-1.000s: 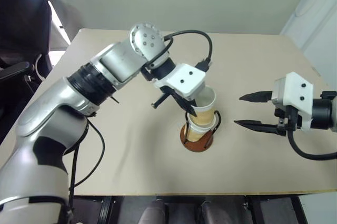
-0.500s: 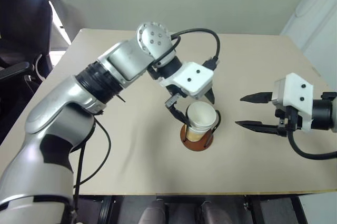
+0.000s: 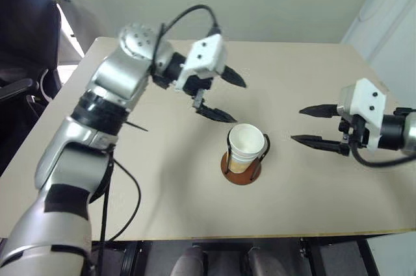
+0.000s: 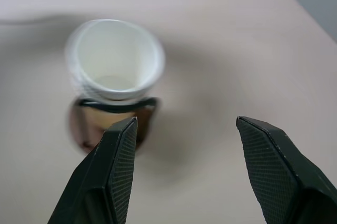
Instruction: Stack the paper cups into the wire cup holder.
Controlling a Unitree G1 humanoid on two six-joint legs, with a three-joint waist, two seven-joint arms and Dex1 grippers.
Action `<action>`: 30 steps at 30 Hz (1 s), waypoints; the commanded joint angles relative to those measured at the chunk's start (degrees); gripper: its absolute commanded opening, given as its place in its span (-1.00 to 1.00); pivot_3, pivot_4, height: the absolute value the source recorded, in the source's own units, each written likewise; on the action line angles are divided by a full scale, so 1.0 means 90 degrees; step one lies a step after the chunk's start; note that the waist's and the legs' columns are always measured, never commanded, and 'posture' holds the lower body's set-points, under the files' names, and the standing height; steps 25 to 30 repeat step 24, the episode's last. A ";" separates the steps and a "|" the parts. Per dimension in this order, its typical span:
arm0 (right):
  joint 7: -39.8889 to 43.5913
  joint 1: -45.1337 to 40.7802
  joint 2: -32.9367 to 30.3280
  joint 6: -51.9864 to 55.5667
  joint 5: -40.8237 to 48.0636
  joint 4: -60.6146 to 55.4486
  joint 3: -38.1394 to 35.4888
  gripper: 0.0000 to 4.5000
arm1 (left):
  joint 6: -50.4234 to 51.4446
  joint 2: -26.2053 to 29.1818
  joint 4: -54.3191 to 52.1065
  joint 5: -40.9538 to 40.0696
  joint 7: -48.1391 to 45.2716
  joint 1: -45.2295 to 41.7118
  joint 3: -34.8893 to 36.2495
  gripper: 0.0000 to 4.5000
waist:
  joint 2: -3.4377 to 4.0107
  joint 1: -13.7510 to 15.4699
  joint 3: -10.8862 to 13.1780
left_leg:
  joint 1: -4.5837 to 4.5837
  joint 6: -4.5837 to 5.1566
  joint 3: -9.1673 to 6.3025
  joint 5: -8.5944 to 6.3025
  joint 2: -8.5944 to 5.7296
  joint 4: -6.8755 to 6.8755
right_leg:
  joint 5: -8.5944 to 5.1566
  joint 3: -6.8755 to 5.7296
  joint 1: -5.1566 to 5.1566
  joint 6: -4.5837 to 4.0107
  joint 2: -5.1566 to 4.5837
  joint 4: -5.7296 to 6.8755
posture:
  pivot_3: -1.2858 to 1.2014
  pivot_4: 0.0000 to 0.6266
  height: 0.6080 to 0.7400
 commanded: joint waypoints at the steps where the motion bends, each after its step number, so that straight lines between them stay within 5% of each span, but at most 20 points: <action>1: -0.0400 -0.0058 0.0388 -0.0280 -0.0431 0.0627 0.0148 0.35 | 0.0612 0.0177 -0.0476 -0.0086 0.1132 0.0690 0.1088 0.98 | 0.0000 0.0001 0.0000 | 0.0000 0.0000 0.0000 0.0000 0.0000 0.0001 | 0.0000 0.0000 0.0000 0.0000 0.0000 0.0000 | 0.03 -0.52 1.00; 8: -0.1681 -0.0564 0.1917 -0.0564 -0.0994 0.2416 0.0028 0.35 | 0.1269 -0.0168 -0.1305 -0.0600 0.3445 0.2612 0.3418 0.98 | 0.0001 -0.0003 -0.0001 | 0.0009 -0.0001 0.0002 0.0006 -0.0002 0.0004 | 0.0001 0.0000 0.0002 -0.0001 0.0002 0.0002 | 0.03 -0.52 1.00; 16: -0.3413 -0.1299 0.2798 -0.1099 -0.1449 0.4816 -0.0882 0.35 | 0.1149 0.0112 -0.0446 -0.0177 0.4887 0.4008 0.4813 0.98 | 0.0012 0.0014 -0.0007 | 0.0031 -0.0006 0.0002 0.0010 -0.0004 -0.0006 | 0.0009 0.0002 0.0013 -0.0015 0.0003 0.0001 | 0.03 -0.52 1.00; 24: -0.4058 -0.1372 0.2924 -0.1409 -0.1397 0.5752 -0.1662 0.35 | 0.0363 -0.0066 0.0141 -0.0051 0.5760 0.5089 0.5802 0.98 | 0.0013 0.0043 -0.0007 | 0.0046 -0.0013 -0.0001 0.0011 -0.0006 -0.0019 | 0.0010 0.0003 0.0021 -0.0027 0.0004 0.0004 | 0.03 -0.52 1.00; 30: -0.4058 -0.1372 0.2924 -0.1409 -0.1397 0.5752 -0.1662 0.35 | 0.0363 -0.0066 0.0141 -0.0051 0.5760 0.5089 0.5802 0.98 | 0.0013 0.0043 -0.0007 | 0.0046 -0.0013 -0.0001 0.0011 -0.0006 -0.0019 | 0.0010 0.0003 0.0021 -0.0027 0.0004 0.0004 | 0.03 -0.52 1.00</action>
